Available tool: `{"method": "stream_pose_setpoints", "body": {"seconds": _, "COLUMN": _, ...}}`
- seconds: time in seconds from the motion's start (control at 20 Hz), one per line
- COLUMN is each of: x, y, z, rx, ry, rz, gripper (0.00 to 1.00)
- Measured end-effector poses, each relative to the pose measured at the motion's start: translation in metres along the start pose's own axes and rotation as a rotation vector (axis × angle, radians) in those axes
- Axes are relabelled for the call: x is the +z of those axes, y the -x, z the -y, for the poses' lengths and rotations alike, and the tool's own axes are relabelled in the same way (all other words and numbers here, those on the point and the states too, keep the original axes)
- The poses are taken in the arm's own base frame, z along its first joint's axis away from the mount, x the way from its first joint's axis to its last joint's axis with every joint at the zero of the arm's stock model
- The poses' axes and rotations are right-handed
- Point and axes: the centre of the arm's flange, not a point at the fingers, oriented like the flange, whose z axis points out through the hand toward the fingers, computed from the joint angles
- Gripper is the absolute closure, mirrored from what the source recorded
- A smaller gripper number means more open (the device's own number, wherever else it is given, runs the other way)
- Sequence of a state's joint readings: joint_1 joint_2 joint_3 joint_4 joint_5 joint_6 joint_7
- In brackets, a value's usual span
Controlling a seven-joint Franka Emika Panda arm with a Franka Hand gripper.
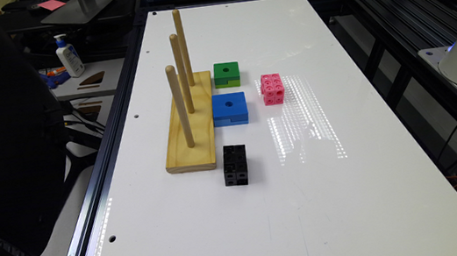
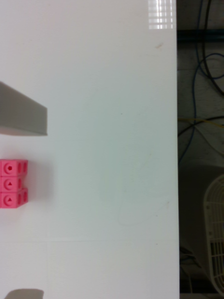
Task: Pick up pink block.
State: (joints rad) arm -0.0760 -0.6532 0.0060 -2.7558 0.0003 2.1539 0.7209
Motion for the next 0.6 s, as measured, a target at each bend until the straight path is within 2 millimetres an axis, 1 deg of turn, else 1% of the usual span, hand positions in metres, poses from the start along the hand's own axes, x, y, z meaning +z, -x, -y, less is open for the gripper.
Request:
{"method": "stream_pose_setpoints", "body": {"seconds": 0.25, "x": 0.007, "y": -0.006, "z": 0.006, "rx": -0.001, "ry": 0.0, "rz": 0.0, "gripper": 0.0}}
{"method": "stream_pose_setpoints", "body": {"seconds": 0.4, "x": 0.02, "y": -0.01, "z": 0.01, "rx": -0.002, "ry": 0.003, "rz": 0.004, "gripper": 0.0}}
{"method": "stream_pose_setpoints", "body": {"seconds": 0.6, "x": 0.041, "y": -0.017, "z": 0.017, "rx": -0.003, "ry": 0.007, "rz": 0.008, "gripper": 0.0}}
